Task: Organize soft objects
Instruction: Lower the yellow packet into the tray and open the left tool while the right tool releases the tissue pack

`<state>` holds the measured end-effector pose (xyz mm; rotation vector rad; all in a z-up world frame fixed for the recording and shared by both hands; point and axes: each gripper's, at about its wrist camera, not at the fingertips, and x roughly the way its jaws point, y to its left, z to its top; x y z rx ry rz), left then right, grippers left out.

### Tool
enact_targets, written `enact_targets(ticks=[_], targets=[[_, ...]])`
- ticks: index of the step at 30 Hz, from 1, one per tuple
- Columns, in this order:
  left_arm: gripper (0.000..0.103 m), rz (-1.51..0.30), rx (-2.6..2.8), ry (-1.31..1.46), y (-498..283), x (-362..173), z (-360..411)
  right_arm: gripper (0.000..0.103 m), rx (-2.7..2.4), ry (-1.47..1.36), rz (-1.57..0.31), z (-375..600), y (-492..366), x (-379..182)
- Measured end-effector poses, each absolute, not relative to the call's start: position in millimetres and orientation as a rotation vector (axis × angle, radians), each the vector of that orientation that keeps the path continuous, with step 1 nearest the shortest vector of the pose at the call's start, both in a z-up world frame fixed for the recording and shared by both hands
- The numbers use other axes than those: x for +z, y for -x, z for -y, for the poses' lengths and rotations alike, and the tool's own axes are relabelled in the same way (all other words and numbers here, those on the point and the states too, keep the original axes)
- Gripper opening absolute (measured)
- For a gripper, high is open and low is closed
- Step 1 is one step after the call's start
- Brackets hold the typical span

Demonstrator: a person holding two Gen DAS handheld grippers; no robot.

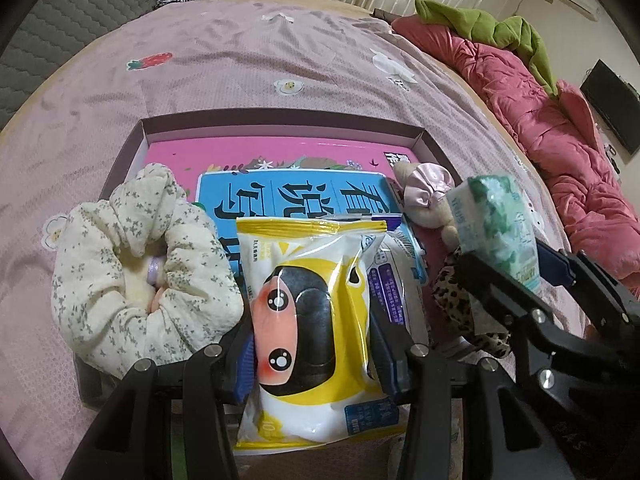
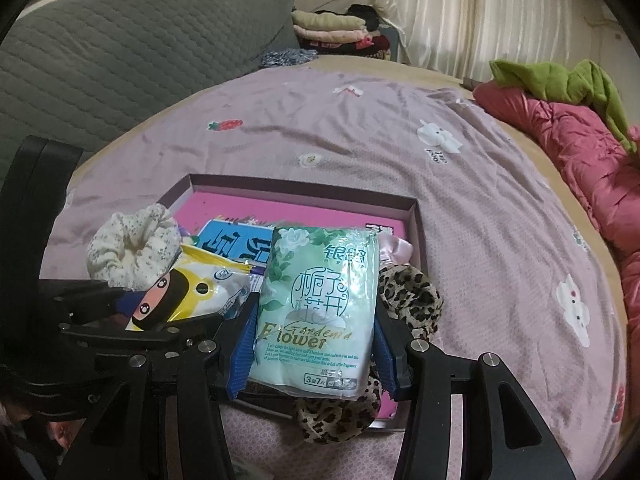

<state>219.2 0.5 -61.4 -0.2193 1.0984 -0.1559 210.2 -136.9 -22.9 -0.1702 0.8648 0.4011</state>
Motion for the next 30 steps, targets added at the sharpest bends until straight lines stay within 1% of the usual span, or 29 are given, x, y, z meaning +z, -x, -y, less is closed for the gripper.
enact_targets(ticks=[17, 26, 30], targets=[[0.048, -1.105, -0.157, 0.230, -216.9, -63.8, -3.7, 0.053, 0.454, 0.176, -0.965, 137.0, -217.0, -47.8], [0.048, -1.108, -0.165, 0.242, -216.0, -63.1, -6.4, 0.053, 0.452, 0.162, -0.985, 138.9, -213.2, -49.2], [0.048, -1.109, -0.166, 0.244, -216.0, -63.4, -5.7, 0.059, 0.443, 0.163, -0.995, 141.3, -211.2, -48.3]])
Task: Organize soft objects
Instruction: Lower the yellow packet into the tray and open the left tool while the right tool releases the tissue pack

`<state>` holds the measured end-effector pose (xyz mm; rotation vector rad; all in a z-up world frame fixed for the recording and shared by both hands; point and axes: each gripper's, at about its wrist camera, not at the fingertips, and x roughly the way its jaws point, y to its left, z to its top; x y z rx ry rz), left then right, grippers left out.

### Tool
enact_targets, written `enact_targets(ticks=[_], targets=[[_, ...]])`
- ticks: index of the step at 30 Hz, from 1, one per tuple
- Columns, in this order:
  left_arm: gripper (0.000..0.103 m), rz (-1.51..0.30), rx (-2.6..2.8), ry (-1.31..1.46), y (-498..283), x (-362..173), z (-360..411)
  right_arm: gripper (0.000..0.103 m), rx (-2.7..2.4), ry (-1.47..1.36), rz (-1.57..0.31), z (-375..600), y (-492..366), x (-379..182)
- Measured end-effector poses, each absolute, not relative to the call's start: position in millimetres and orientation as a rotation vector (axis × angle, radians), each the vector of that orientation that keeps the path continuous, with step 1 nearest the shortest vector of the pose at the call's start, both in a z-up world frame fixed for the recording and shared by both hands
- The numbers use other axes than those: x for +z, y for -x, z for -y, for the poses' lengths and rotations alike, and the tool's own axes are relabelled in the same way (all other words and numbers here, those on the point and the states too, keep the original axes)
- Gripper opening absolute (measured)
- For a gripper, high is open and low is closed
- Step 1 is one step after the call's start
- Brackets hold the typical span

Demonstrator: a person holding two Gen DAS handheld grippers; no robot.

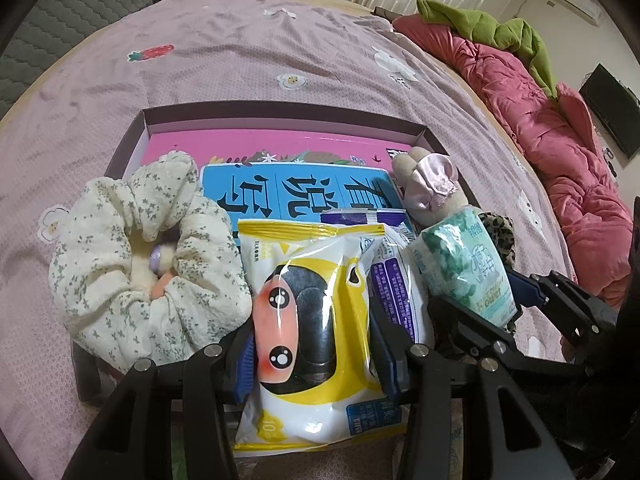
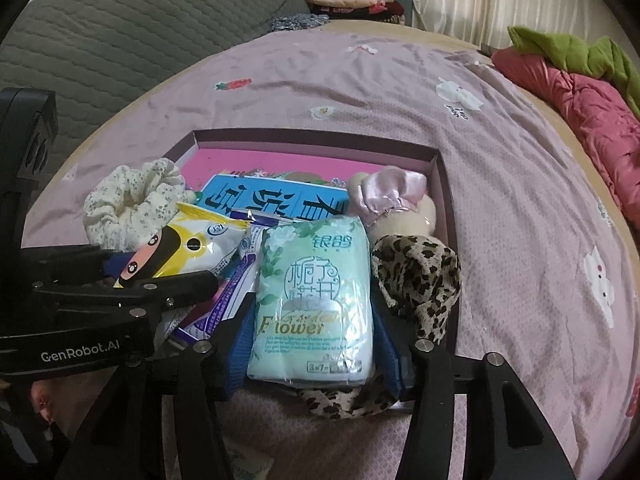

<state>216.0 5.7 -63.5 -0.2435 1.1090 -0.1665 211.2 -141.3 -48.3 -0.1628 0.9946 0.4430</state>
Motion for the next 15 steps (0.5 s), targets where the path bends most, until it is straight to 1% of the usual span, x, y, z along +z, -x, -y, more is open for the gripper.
enact_targets(ticks=[4, 15], targets=[[0.048, -1.111, -0.169, 0.244, -215.2, -63.0, -6.1, 0.065, 0.434, 0.169, -0.990, 141.7, -206.7, -45.9], [0.049, -1.120, -0.167, 0.238, -214.8, -63.1, -1.8, 0.066, 0.395, 0.134, -0.953, 158.2, -184.7, -28.9]])
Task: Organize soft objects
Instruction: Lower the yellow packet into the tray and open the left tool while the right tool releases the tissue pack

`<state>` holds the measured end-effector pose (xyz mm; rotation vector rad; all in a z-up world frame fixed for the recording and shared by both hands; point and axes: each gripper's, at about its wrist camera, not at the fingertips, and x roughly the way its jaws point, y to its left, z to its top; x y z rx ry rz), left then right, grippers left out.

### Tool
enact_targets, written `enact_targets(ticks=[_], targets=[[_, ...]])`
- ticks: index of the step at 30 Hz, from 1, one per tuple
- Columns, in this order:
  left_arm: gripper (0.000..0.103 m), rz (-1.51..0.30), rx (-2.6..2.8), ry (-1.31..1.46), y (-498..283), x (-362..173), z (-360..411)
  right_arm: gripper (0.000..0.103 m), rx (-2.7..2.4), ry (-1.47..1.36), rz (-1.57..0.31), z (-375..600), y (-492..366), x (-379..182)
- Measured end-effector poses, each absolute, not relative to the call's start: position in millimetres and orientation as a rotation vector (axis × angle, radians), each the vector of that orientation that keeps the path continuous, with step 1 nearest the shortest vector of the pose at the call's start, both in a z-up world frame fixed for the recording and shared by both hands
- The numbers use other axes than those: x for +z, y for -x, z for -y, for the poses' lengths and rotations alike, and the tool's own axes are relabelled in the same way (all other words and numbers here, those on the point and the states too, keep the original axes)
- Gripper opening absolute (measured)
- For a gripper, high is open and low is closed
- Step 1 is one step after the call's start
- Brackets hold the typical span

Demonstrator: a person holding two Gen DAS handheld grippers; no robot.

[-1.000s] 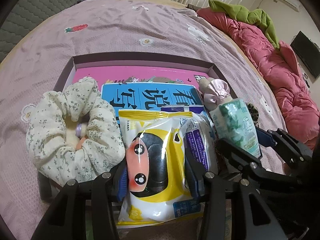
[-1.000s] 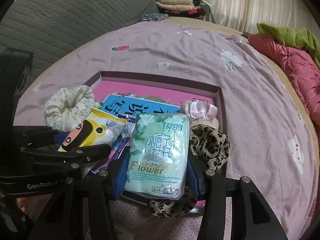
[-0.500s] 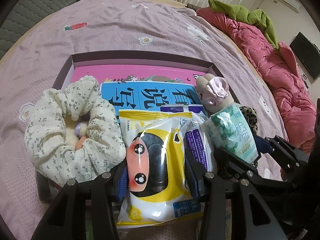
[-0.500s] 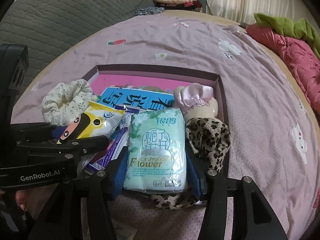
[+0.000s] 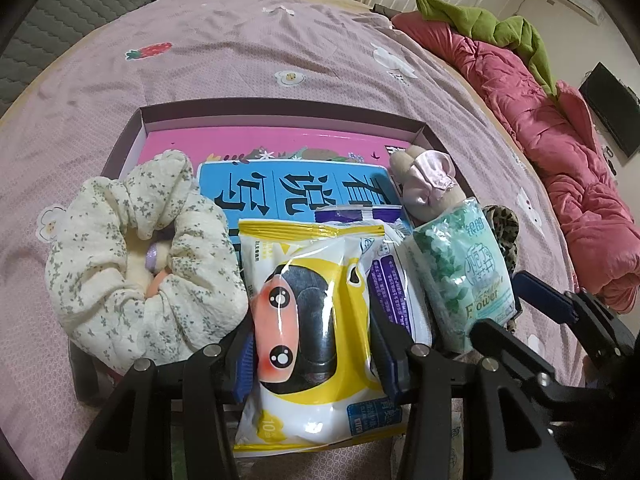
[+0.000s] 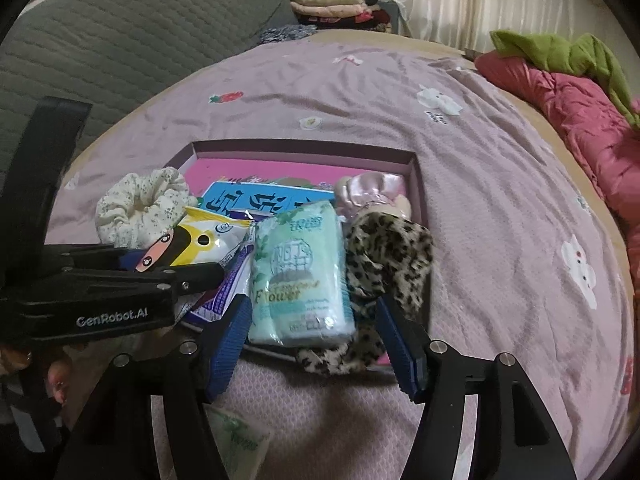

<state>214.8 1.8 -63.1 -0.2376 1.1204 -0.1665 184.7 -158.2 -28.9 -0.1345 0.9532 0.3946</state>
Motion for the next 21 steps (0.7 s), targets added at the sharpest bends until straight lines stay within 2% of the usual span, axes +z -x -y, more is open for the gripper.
enact_targets(ticks=[21], targets=[[0.052, -1.138, -0.150, 0.205, -208.1, -55.3, 7.5, 0.067, 0.327, 0.101, -0.885, 174.8, -169.3, -5.4]])
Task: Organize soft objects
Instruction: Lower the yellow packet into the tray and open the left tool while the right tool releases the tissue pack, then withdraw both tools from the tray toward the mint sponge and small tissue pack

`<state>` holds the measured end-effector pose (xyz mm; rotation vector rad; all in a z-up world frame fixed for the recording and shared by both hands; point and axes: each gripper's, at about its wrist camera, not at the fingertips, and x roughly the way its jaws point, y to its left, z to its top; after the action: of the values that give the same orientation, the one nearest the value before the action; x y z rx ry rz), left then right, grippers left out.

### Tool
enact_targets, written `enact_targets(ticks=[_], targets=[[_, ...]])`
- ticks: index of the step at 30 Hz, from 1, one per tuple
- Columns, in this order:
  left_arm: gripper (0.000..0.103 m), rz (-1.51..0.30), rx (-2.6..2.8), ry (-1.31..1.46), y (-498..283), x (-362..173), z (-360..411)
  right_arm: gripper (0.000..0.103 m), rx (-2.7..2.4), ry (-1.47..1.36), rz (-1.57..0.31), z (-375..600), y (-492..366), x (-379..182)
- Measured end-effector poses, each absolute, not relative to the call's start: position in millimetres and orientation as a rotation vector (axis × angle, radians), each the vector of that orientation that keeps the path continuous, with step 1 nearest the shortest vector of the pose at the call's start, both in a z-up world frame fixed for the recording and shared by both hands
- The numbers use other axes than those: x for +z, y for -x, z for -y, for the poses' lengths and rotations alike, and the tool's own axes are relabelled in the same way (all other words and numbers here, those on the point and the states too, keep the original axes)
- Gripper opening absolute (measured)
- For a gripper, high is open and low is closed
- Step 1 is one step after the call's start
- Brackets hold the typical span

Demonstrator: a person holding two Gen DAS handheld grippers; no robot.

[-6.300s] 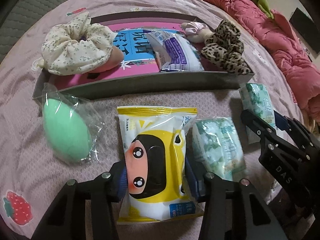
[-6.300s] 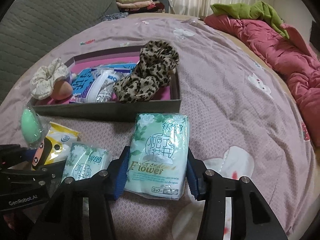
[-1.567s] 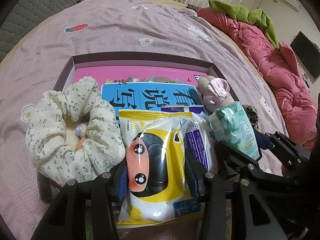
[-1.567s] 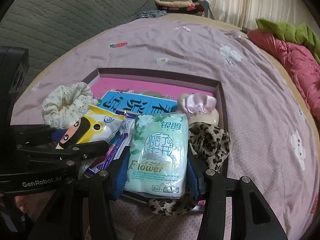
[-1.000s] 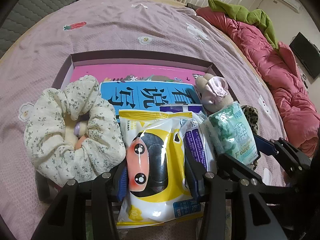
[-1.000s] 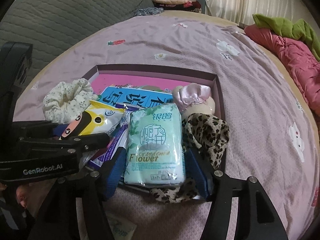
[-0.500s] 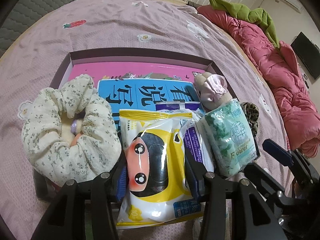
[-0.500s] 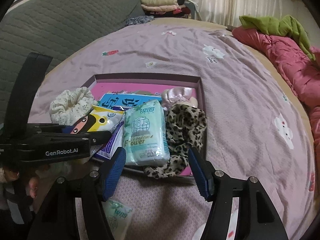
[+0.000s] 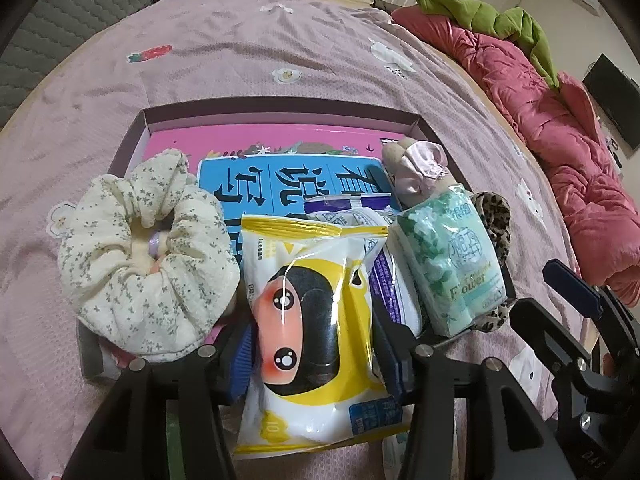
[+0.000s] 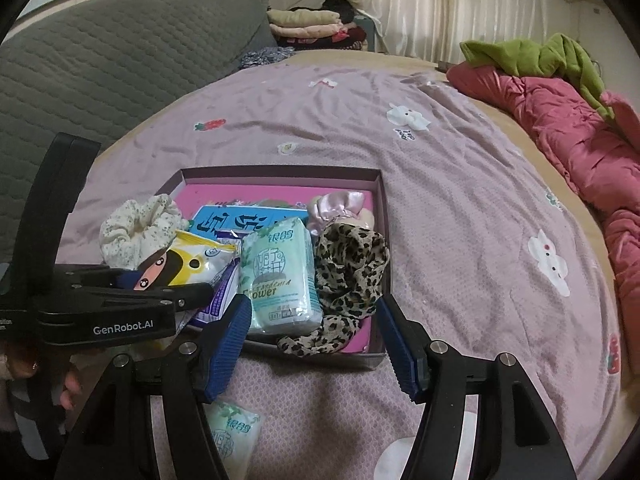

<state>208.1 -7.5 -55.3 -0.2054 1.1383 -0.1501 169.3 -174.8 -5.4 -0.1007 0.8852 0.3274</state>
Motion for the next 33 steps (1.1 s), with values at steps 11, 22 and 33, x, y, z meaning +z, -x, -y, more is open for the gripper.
enact_targets(ticks=[11, 22, 33], targets=[[0.058, -1.108, -0.144, 0.210, -199.7, -39.9, 4.4, 0.067, 0.318, 0.093, -0.861, 178.5, -160.5, 5.1], [0.061, -1.047, -0.150, 0.208, -181.0, -12.3, 0.2, 0.067, 0.316, 0.086, -0.822, 177.2, -145.5, 23.8], [0.061, -0.973, -0.114, 0.236, -154.5, 20.6, -26.6, 0.067, 0.315, 0.093, -0.781, 174.8, -122.3, 42.8]])
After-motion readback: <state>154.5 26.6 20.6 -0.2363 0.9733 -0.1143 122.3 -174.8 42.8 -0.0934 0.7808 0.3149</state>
